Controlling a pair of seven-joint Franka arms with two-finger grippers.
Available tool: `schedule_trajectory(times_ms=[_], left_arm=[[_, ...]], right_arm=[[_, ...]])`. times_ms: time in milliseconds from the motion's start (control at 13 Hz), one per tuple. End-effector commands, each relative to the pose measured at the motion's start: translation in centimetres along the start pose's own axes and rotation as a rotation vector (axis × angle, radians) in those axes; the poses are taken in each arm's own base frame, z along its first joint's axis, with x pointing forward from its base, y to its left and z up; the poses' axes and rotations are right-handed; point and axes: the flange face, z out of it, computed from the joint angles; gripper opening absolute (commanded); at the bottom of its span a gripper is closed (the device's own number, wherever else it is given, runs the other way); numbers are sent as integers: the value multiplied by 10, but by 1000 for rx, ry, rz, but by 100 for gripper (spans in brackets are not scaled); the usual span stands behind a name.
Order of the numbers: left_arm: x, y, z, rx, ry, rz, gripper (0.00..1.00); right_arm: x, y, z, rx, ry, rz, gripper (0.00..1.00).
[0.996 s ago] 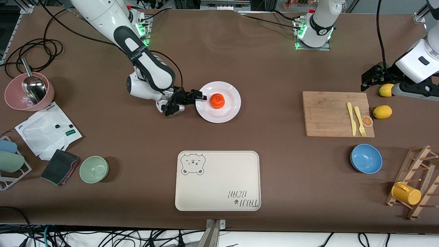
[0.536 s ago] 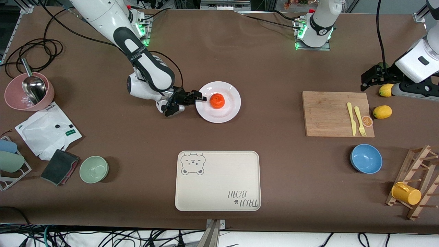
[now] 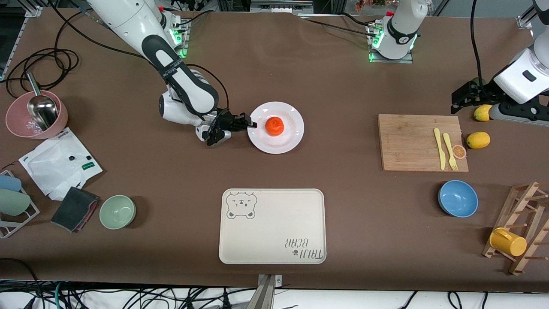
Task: Place orange and plate with both arms
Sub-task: 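Grasp the white plate rim with the right gripper, then slide the plate with the orange onto the bear tray with the right gripper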
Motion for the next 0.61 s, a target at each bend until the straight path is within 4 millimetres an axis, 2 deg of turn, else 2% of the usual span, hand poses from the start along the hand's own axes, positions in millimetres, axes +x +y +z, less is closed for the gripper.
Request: schedule_trajectory(times_ms=[0,153,536], left_arm=[[-3,0,-3,-17,-1,12,100],[-3,0,-3,-15,-2,14,100],[-3,2,-3,-15,0,14,100]], right_arm=[[1,2,4,10,21,-14,16],[0,3,5,10,19,-11,6],[1,4,5,11,18,-10,0]])
